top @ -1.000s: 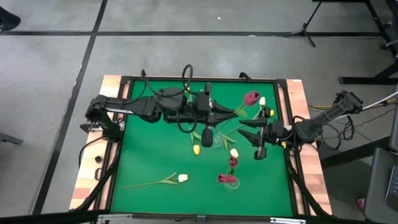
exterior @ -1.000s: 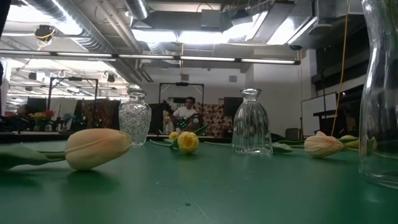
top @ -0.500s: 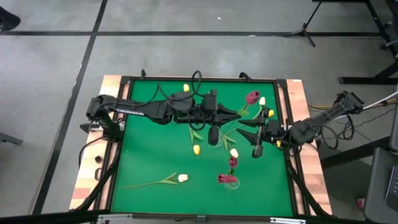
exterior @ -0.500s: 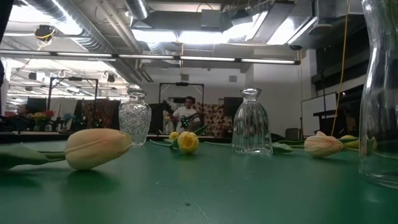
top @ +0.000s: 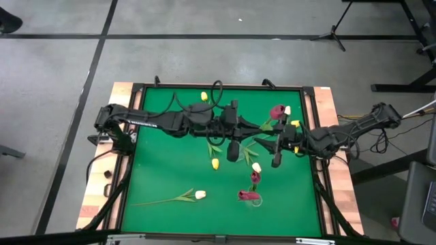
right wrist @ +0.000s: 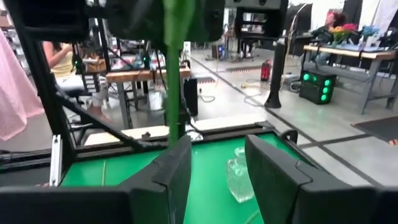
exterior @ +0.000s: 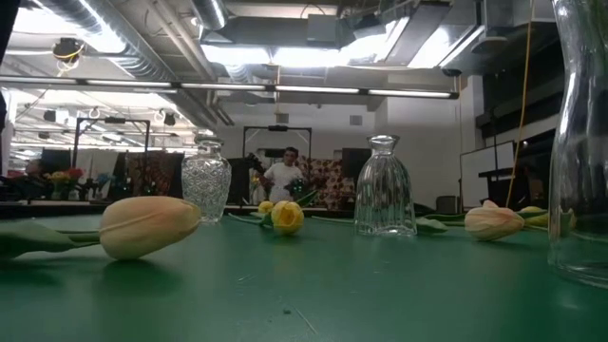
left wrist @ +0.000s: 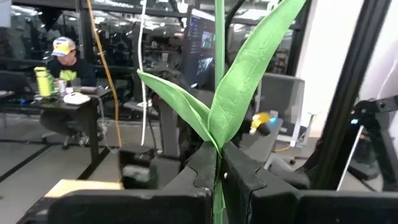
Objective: Sort flowers into vase by color
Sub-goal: Put the red tulip into the bottom right transparent vase
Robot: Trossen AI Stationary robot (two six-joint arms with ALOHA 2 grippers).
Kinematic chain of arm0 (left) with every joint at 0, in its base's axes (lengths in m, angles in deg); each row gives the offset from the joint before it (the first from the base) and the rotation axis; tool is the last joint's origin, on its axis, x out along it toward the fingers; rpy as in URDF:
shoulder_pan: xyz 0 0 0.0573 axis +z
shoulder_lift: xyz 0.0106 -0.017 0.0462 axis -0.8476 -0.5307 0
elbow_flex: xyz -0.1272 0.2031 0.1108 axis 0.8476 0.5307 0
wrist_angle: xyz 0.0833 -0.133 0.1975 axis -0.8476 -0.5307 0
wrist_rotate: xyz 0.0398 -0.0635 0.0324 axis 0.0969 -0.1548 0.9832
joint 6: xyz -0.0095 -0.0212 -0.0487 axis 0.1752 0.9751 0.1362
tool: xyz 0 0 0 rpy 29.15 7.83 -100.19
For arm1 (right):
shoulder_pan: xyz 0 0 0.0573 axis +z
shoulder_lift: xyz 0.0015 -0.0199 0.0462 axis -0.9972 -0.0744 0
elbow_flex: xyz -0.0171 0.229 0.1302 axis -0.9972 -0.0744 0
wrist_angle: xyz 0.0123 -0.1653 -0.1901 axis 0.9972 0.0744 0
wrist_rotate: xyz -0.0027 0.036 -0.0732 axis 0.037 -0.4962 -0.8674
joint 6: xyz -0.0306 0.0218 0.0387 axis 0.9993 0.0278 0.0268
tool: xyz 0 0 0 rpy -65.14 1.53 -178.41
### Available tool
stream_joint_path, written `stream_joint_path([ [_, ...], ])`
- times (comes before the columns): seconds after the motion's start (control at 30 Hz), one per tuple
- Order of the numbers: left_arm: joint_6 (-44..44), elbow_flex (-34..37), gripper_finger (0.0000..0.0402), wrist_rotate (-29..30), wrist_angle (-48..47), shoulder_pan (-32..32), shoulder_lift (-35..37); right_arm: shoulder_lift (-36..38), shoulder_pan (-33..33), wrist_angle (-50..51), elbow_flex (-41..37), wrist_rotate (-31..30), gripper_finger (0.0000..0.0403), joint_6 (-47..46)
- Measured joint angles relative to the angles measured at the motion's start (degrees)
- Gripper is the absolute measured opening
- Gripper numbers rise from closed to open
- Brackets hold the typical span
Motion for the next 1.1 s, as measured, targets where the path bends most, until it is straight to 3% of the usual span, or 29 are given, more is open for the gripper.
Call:
stream_joint_path([
  [0.33,0.6,0.0,0.0008,0.1,-0.7,0.4,0.0,3.3,0.8,2.4,0.1,3.4,0.0152,-1.8],
  [0.83,1.1,0.0,0.0008,0.0,-0.3,0.1,0.0,-2.5,-0.6,-2.5,0.0,4.4,0.0152,-1.2],
  [1.1,1.1,0.0,0.0008,-0.2,0.1,-0.6,0.0,-2.6,-4.0,-4.4,0.0,10.0,0.0152,-0.6],
])
